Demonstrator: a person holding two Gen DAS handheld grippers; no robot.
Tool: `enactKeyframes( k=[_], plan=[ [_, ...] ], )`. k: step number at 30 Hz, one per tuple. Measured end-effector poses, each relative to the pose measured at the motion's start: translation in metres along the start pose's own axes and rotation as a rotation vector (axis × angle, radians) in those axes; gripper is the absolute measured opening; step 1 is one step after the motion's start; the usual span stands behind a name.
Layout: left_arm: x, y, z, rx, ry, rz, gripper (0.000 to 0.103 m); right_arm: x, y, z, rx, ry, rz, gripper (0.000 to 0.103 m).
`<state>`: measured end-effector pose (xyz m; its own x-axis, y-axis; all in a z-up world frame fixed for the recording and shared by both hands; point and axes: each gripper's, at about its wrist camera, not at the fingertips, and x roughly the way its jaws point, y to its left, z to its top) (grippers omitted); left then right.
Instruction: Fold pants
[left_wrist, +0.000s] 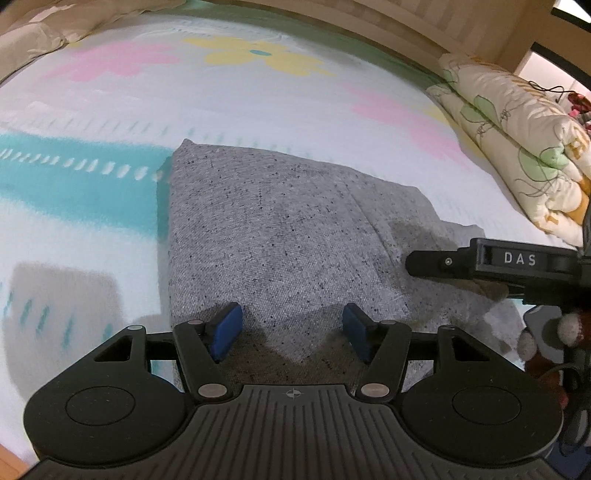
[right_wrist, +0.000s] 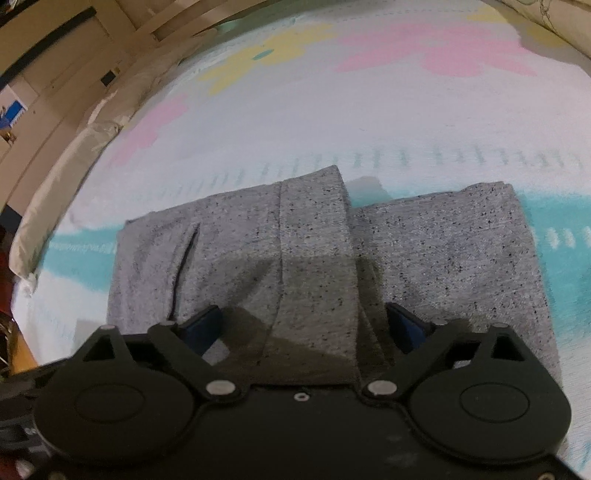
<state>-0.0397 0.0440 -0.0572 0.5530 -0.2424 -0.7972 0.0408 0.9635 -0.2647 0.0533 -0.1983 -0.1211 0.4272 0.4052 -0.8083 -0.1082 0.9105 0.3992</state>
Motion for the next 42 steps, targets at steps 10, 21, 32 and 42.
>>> enactKeyframes(
  k=[10, 21, 32, 42],
  plan=[
    [-0.016, 0.018, 0.002, -0.101, -0.044, -0.013, 0.059, -0.024, -0.004, 0.004, 0.065, -0.05, 0.083, 0.022],
    [-0.051, 0.062, 0.004, -0.224, -0.14, 0.099, 0.06, -0.131, 0.025, 0.0, -0.15, -0.307, 0.182, 0.017],
    [-0.041, 0.024, 0.003, -0.093, -0.117, 0.05, 0.06, -0.088, -0.048, -0.01, 0.012, -0.056, -0.148, 0.017],
    [-0.012, -0.016, -0.018, 0.072, 0.015, 0.014, 0.067, -0.09, -0.043, -0.022, -0.048, -0.041, -0.201, 0.025]
  ],
)
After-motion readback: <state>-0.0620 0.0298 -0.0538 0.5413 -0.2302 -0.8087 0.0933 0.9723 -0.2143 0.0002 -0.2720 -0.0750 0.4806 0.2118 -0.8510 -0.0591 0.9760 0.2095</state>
